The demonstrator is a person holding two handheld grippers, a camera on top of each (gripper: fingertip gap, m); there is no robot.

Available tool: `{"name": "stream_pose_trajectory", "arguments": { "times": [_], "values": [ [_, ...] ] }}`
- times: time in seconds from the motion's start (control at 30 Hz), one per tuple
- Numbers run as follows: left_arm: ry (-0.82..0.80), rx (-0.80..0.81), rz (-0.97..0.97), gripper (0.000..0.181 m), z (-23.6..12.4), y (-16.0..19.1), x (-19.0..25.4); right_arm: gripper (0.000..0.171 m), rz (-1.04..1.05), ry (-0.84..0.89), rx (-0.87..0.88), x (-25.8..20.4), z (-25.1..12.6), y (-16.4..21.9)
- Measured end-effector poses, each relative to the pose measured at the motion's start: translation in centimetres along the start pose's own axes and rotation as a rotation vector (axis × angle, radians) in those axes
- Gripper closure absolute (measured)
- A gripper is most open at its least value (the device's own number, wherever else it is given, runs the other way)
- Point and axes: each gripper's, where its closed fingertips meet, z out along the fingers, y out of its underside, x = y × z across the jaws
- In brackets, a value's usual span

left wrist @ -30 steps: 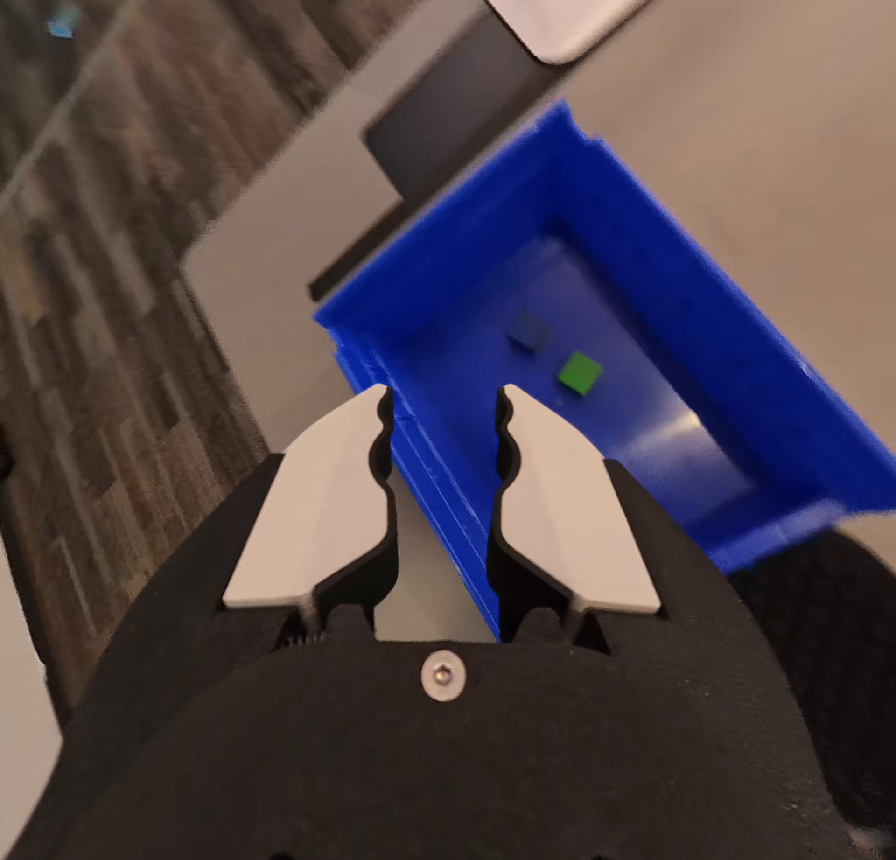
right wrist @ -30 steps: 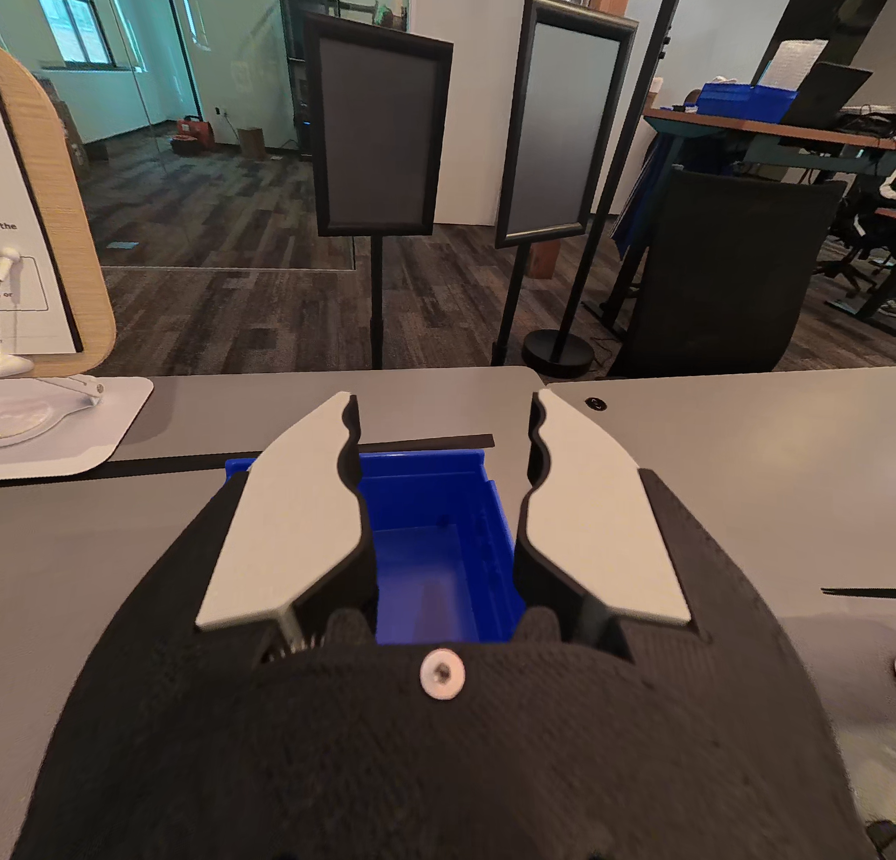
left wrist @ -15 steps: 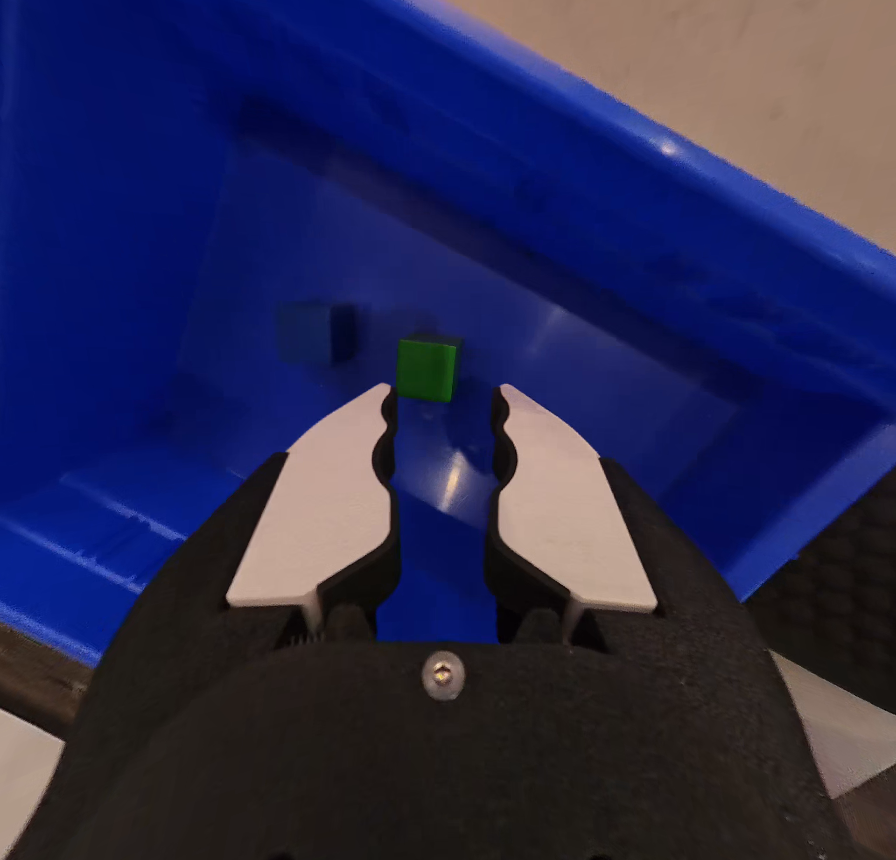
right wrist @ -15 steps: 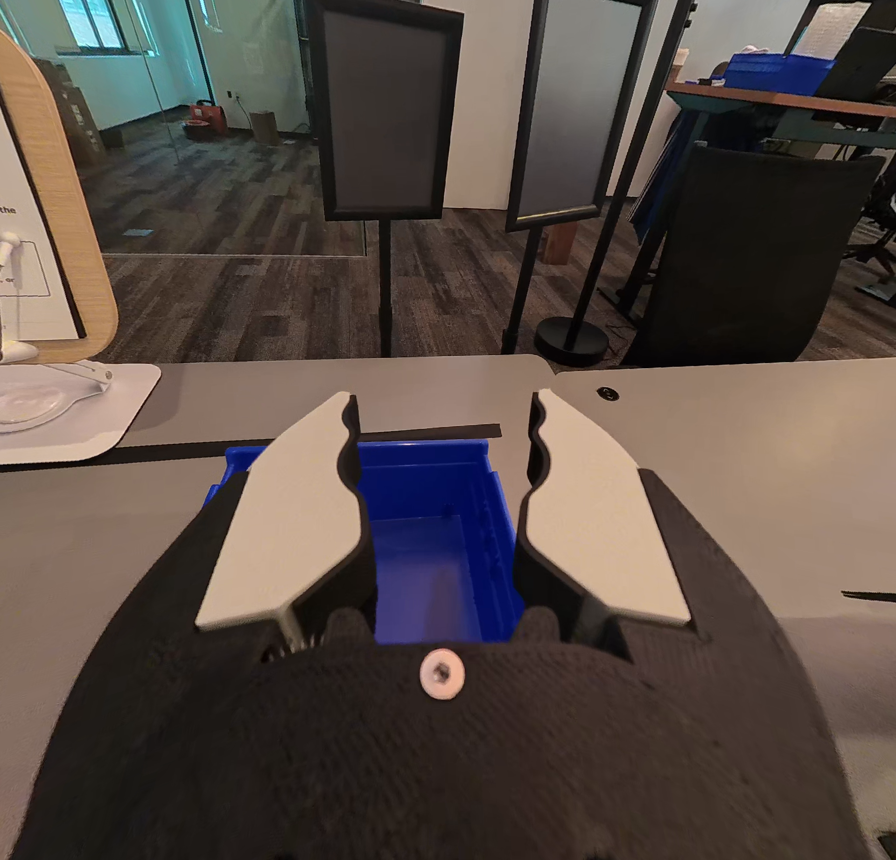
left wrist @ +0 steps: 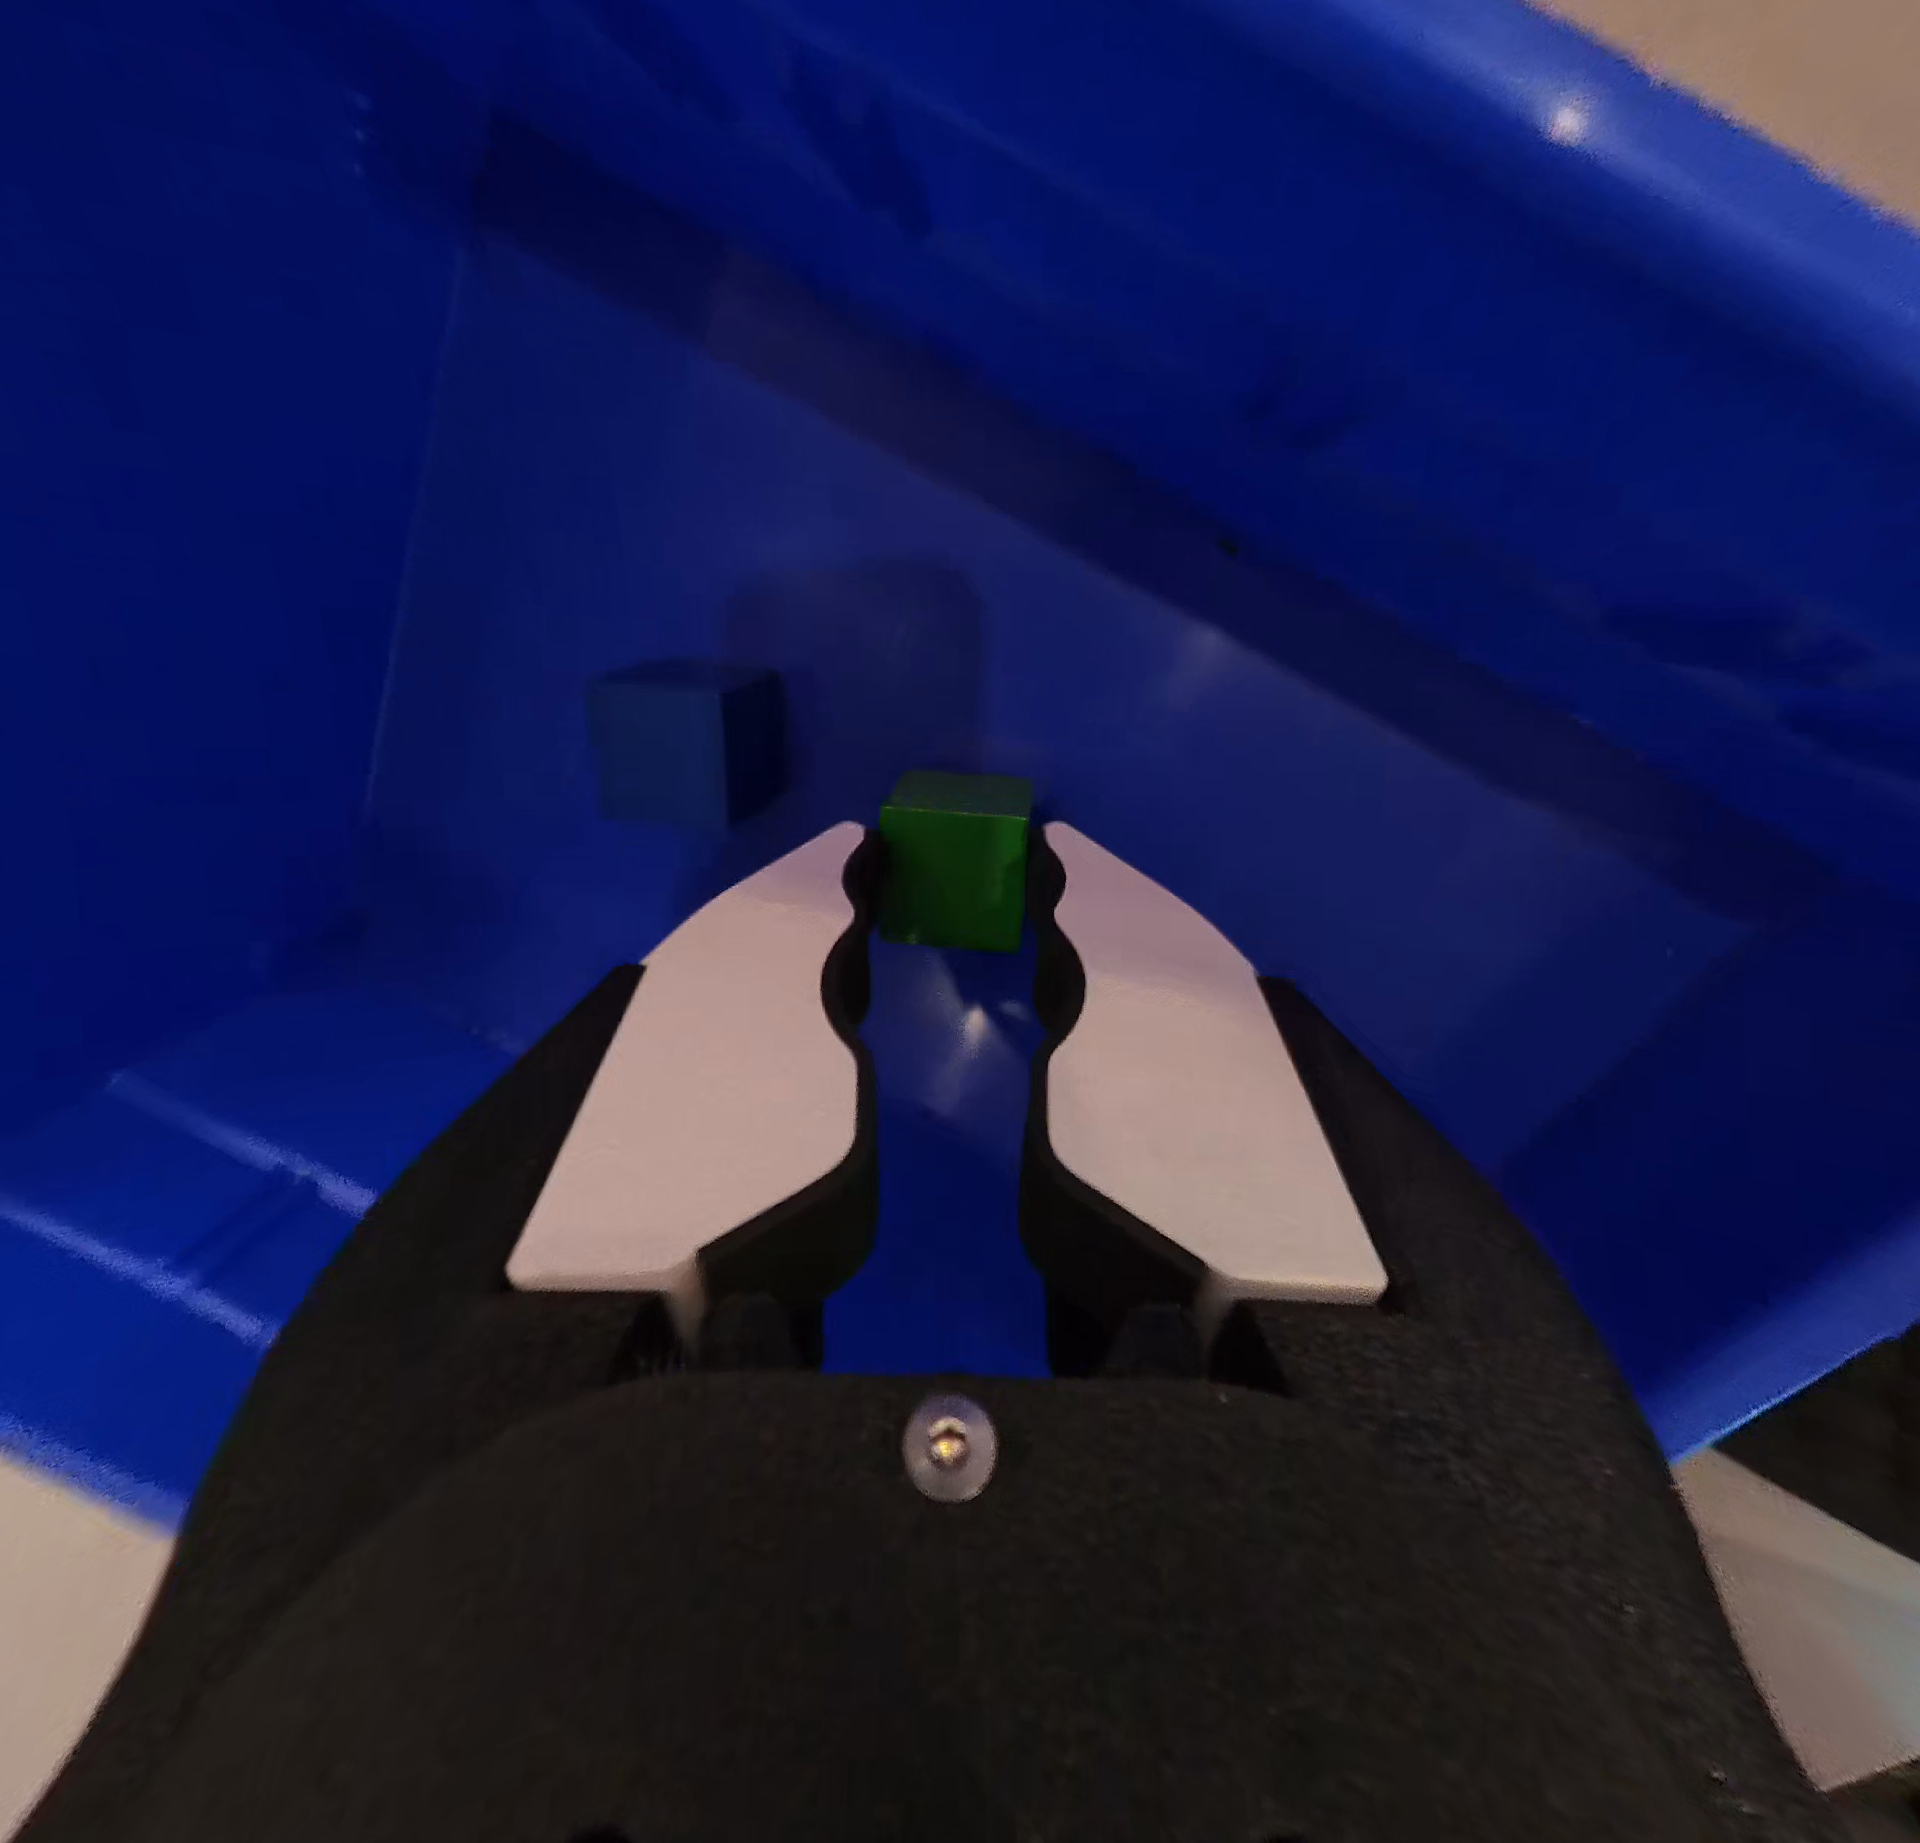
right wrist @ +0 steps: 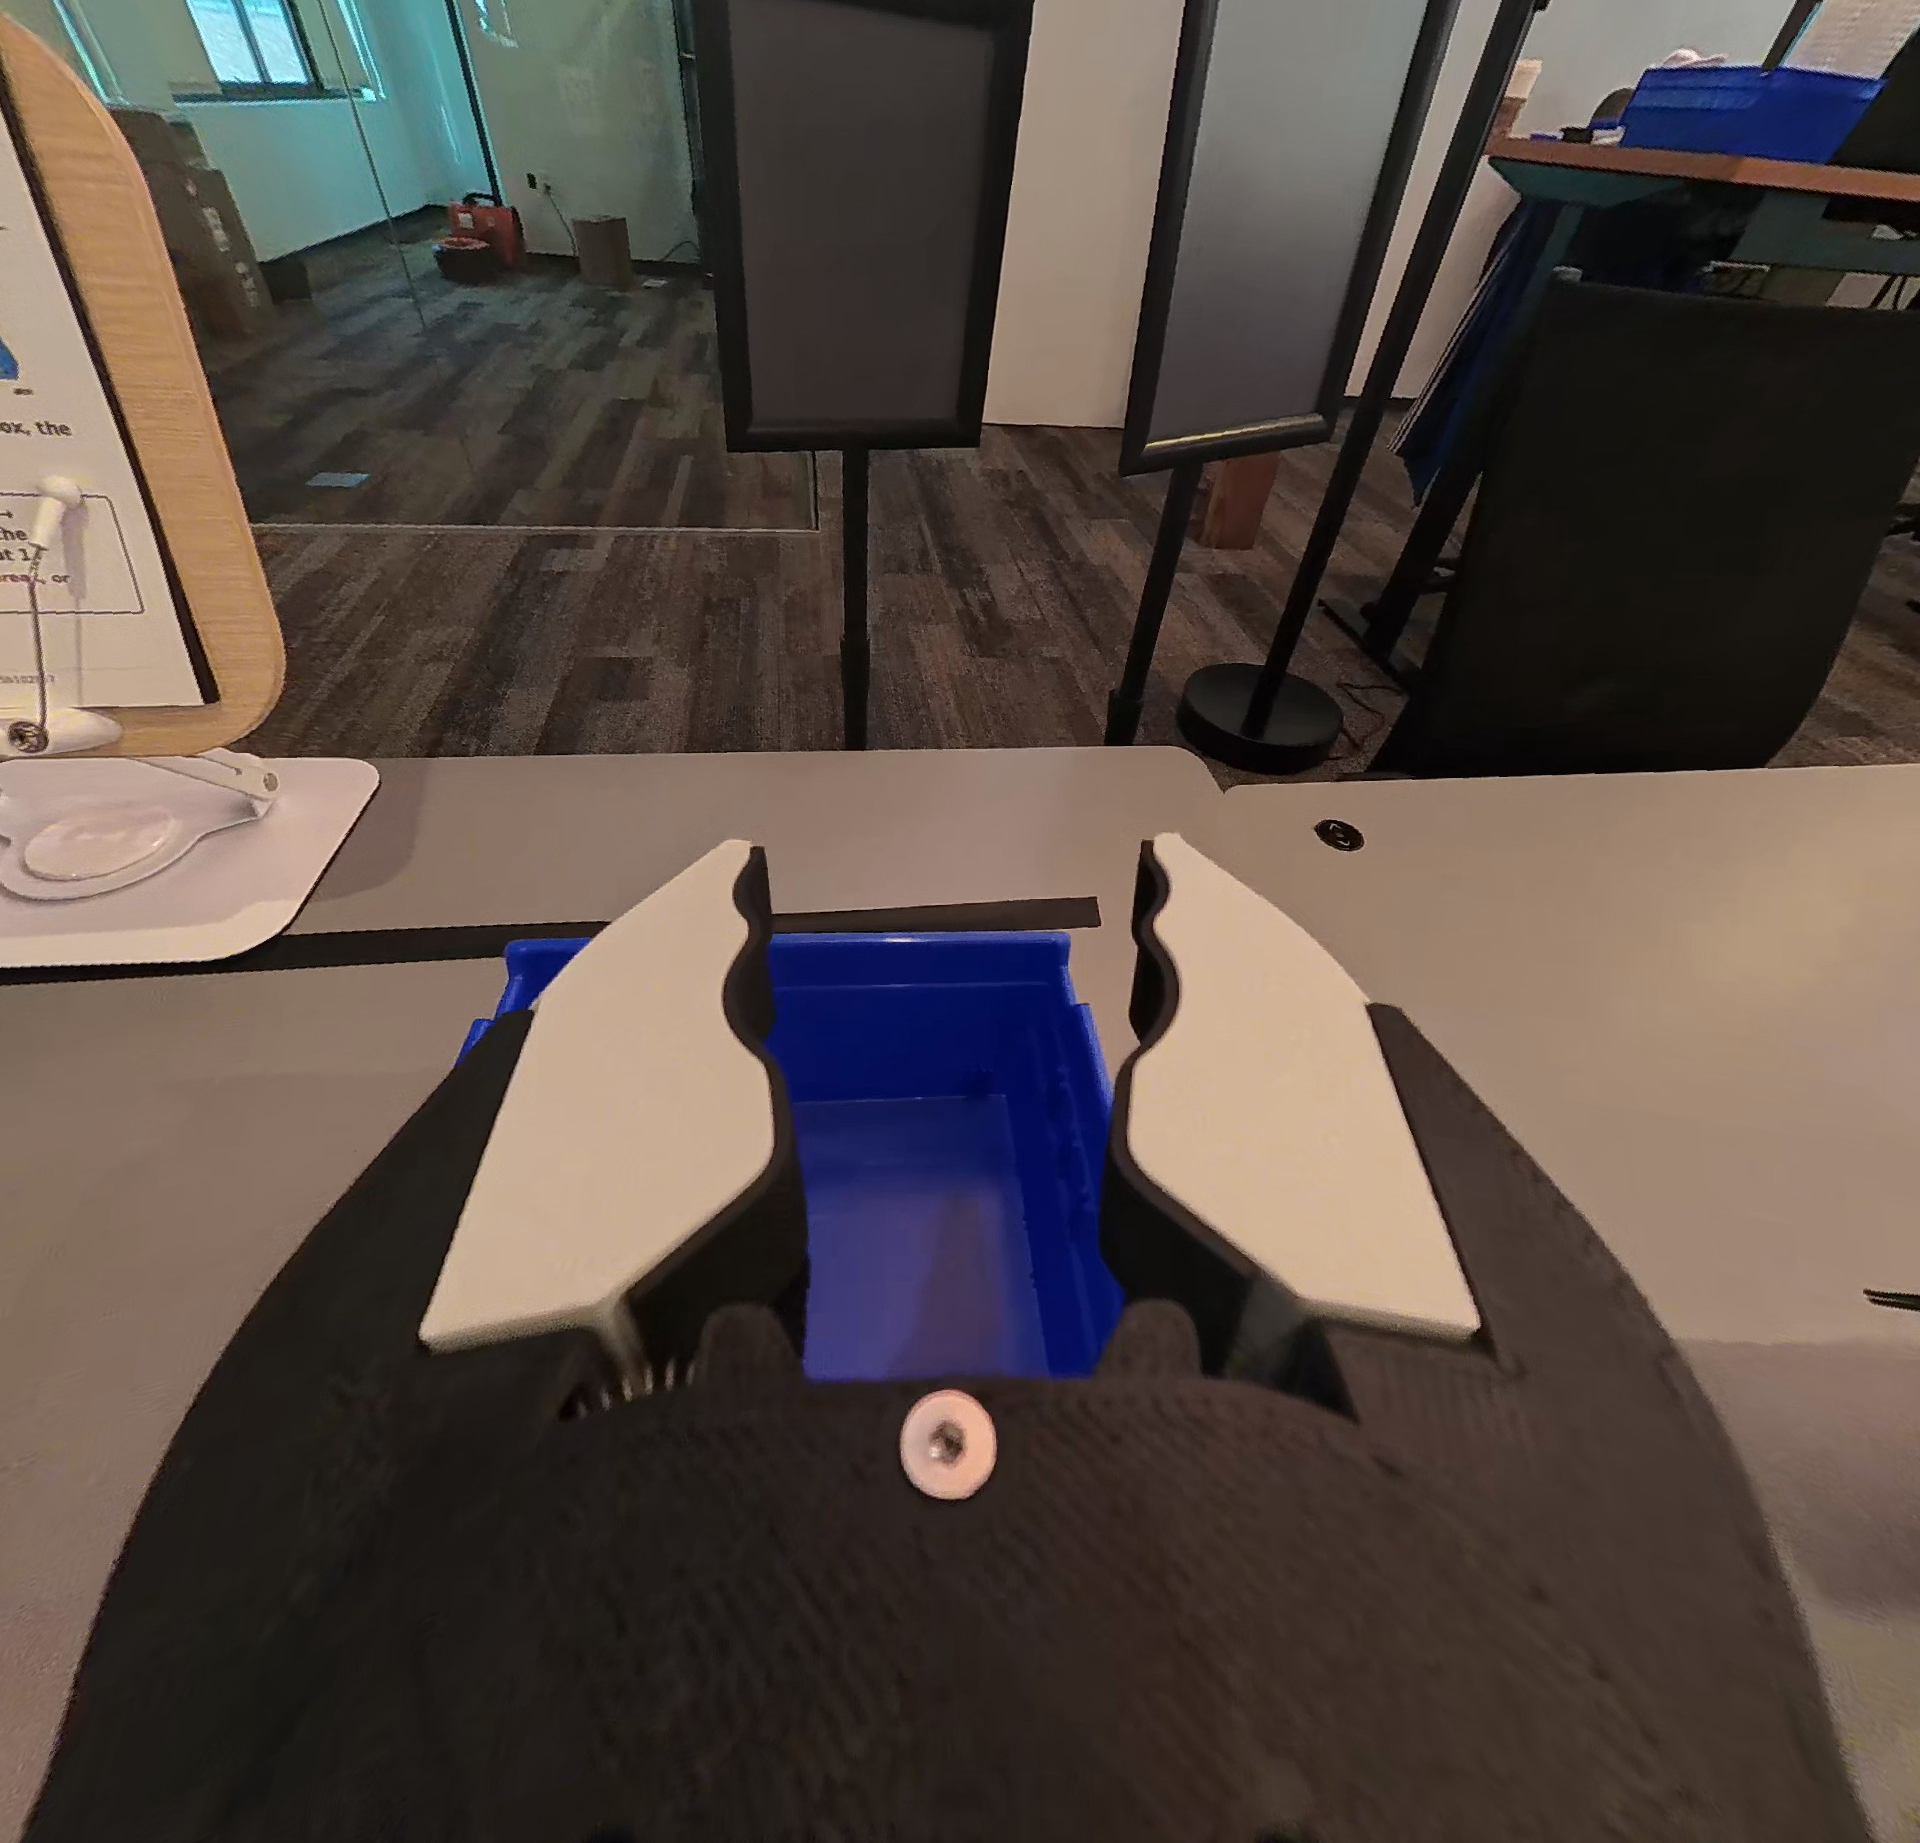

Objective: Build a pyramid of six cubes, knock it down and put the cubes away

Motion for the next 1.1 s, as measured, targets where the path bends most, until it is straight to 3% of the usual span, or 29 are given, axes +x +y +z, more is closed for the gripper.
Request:
{"name": "stream_pose_trajectory", "arguments": {
  "times": [0.07, 0.17, 0.27, 0.37, 0.5, 0.63, 0.8, 1.1],
  "values": [
    [-0.037, 0.03, -0.015, 0.154, -1.8, -0.1, -0.9, 0.103, 0.014, -0.005, 0.007, 0.2, -0.1, -0.1],
    [-0.126, 0.159, -0.058, 0.154, -7.4, -2.4, -2.5, 0.104, 0.038, -0.016, 0.016, 0.5, -0.2, -0.4],
    [-0.17, 0.315, -0.03, 0.154, -13.5, -7.7, -1.5, 0.104, 0.057, -0.019, 0.028, 0.8, -0.3, -0.6],
    [-0.085, 0.42, 0.098, 0.154, -15.5, -14.8, 4.0, 0.104, 0.06, -0.03, 0.028, 0.6, -0.4, -0.8],
    [0.056, 0.412, 0.307, 0.155, -11.4, -22.4, 12.2, 0.104, 0.052, -0.051, 0.019, 0.1, -0.8, -0.8],
    [0.102, 0.308, 0.387, 0.154, -5.6, -26.1, 15.8, 0.104, 0.061, -0.073, 0.03, -0.1, -1.3, -1.1],
    [0.136, 0.226, 0.403, 0.154, -2.1, -28.1, 17.1, 0.104, 0.086, -0.109, 0.029, -0.3, -1.4, -1.0],
    [0.168, 0.174, 0.435, 0.154, -1.1, -28.6, 18.2, 0.104, 0.087, -0.139, 0.013, -0.7, -1.1, -0.9]
  ]
}}
